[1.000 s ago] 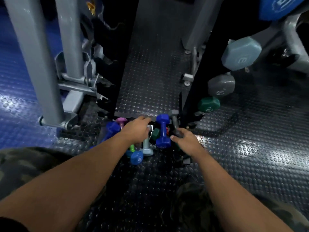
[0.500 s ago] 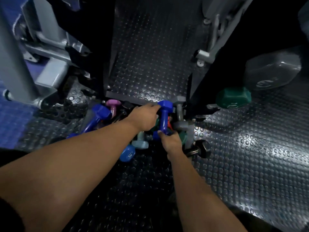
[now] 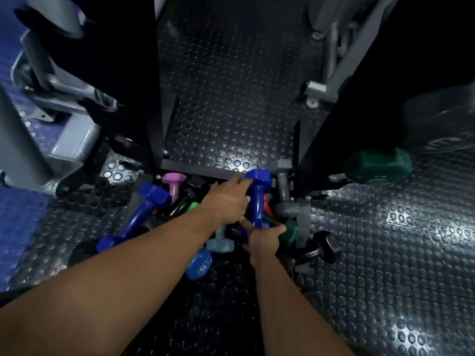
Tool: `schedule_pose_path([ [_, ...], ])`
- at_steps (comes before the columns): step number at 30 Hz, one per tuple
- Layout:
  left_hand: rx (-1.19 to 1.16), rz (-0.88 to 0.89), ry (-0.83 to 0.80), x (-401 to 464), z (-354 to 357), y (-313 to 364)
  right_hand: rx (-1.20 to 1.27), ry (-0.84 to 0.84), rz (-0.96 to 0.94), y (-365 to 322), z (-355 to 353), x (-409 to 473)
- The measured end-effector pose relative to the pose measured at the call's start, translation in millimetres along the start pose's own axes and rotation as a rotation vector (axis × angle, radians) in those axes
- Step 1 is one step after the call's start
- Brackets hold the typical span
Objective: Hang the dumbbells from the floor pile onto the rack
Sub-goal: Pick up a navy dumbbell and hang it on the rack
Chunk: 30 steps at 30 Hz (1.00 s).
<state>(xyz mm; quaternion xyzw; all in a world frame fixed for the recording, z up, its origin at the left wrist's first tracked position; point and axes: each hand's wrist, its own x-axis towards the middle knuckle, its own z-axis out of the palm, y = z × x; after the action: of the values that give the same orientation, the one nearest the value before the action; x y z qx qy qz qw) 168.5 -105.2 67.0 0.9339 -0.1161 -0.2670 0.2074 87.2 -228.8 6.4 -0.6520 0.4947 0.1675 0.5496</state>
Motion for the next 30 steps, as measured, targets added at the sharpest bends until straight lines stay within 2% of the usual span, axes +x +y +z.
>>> schedule_pose_path([
  [4, -0.019, -0.019, 0.009, 0.6, 0.4, -4.1, 0.077, 0.042, -0.002, -5.6, -0.3, -7.7],
  [9, -0.136, -0.046, 0.063, 7.2, -11.5, 1.3, 0.297, -0.019, 0.062, -11.1, -6.0, -37.2],
  [13, -0.155, 0.005, 0.073, 9.5, -20.8, 14.5, 0.314, -0.049, 0.094, -4.6, -5.5, -70.1],
  [17, -0.152, 0.006, 0.055, 5.0, -35.2, 24.2, 0.231, -0.111, 0.026, -10.2, -25.3, -105.0],
  [21, -0.29, -0.031, 0.079, -9.1, -59.3, 32.6, 0.175, -0.171, -0.073, -14.6, -52.5, -144.3],
  [24, -0.32, -0.061, 0.073, -25.8, -81.8, 38.9, 0.084, -0.142, -0.127, -16.3, -68.5, -169.8],
  [30, -0.241, -0.042, -0.117, -72.2, -120.9, 55.0, -0.034, -0.153, -0.223, -22.8, -114.4, -220.1],
])
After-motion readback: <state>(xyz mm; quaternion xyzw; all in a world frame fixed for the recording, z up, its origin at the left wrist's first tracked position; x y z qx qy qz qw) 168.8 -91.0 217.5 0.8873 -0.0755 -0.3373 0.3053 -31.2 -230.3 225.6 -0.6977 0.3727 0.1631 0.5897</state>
